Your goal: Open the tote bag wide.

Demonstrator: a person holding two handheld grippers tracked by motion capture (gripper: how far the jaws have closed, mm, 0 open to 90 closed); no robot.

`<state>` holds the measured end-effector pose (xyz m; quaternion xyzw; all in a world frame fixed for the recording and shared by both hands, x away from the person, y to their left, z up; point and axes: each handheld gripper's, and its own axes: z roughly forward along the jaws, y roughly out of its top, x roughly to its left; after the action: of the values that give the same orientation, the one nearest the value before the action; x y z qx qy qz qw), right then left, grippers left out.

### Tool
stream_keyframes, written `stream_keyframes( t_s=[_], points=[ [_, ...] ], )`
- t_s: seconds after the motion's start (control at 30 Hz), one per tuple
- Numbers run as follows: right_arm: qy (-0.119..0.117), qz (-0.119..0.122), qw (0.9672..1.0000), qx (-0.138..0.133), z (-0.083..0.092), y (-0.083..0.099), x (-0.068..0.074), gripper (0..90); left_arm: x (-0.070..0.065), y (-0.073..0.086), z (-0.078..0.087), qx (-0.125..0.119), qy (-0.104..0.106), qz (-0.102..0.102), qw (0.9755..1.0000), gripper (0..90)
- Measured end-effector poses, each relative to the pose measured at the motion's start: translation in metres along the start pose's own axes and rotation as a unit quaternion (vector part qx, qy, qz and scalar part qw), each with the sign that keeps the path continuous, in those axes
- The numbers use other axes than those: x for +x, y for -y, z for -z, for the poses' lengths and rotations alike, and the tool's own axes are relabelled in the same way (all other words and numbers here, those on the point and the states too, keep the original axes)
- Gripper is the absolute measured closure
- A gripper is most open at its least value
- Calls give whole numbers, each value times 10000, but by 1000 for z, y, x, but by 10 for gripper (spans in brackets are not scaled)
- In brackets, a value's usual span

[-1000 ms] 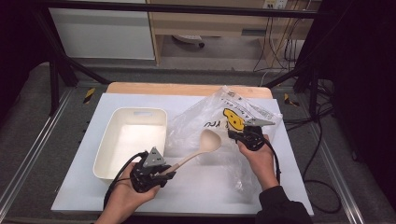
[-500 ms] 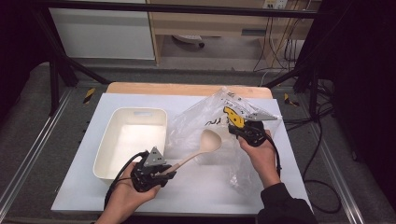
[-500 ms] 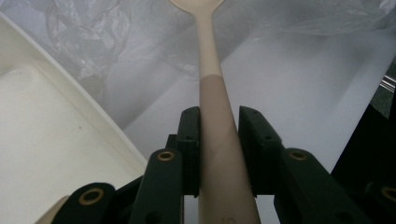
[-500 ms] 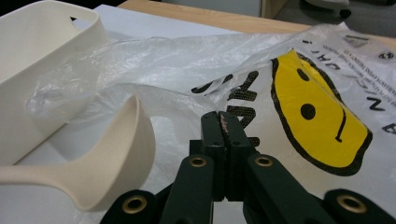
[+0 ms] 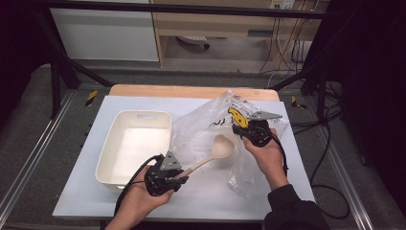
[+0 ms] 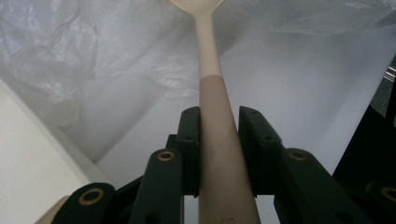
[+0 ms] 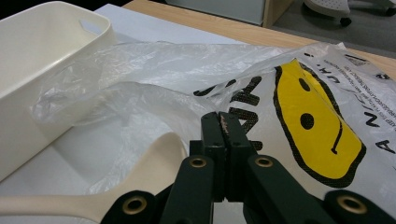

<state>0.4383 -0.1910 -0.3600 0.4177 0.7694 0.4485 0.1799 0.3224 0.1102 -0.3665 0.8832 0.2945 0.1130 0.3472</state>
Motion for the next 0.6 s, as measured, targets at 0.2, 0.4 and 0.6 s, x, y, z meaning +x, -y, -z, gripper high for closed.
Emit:
stream_keyframes(
  t_s=[0.2, 0.4, 0.6],
  points=[
    [-14, 15, 10000, -17, 3, -1, 0, 900, -3, -13, -13, 51, 29, -50, 10000, 702],
    [-44, 42, 10000, -26, 6, -5, 2, 900, -6, -25, -24, 68, 5, -96, 9999, 702],
    [-86, 27, 9999, -92, 11, -8, 1, 900, -7, -35, -34, 102, -15, -79, 9999, 702]
  ],
)
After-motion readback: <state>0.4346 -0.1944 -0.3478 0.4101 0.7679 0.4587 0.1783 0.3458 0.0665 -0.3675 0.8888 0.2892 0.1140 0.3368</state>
